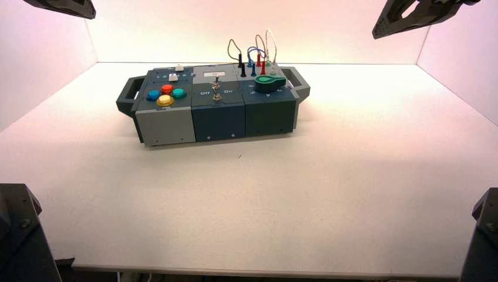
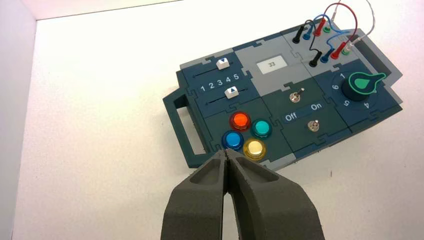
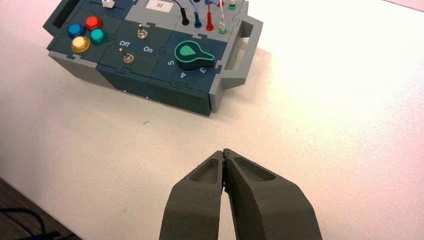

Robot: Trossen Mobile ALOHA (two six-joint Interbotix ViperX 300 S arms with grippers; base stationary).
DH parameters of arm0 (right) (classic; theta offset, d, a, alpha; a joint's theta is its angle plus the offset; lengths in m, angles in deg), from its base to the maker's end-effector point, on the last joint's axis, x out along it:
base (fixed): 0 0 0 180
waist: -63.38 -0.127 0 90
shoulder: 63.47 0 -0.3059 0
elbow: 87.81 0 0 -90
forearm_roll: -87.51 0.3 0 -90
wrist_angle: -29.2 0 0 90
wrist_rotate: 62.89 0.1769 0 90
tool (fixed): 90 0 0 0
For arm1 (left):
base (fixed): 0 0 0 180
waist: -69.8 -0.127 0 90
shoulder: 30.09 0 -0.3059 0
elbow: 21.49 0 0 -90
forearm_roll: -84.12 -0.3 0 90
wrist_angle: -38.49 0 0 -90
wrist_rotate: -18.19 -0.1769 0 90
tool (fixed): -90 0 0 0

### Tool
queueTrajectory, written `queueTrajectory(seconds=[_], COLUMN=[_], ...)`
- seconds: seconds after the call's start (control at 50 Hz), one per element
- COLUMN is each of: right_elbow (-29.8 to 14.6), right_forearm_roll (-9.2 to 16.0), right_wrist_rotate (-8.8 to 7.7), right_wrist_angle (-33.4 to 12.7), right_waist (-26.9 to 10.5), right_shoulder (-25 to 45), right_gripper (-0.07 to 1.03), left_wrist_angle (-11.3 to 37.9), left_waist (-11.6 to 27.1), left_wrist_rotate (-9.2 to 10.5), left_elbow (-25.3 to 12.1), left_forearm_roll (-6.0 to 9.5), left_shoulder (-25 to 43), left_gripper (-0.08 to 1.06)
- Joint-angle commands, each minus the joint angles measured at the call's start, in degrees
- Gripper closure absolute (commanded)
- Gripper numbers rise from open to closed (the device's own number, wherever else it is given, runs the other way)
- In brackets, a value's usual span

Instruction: Move the bottom slider to position 2.

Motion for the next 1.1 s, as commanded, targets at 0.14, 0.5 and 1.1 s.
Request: queueTrajectory(seconds=[0.14, 0.5, 1.1], right_elbow=[-1.85, -1.85, -1.85], right_forearm_roll=[0.26, 0.26, 0.09], right_wrist_rotate=[0.0, 0.0, 0.0], right_wrist_angle=[0.26, 0.26, 0.35], right_waist=[-0.18, -0.09, -0.18], right_shoulder=[-0.18, -0.18, 0.79], right_gripper=[0.99, 0.99, 0.99], left_wrist_angle=[-0.79, -1.76, -1.14], left_waist=[0.18, 3.96, 9.84], left_wrist_rotate=[-0.26, -0.18, -1.49], left_elbow=[-0.53, -3.78, -26.89], left_forearm_roll=[0.09, 0.44, 0.26], left_shoulder=[0.35, 6.15, 46.23], left_gripper=[1.01, 1.01, 1.01])
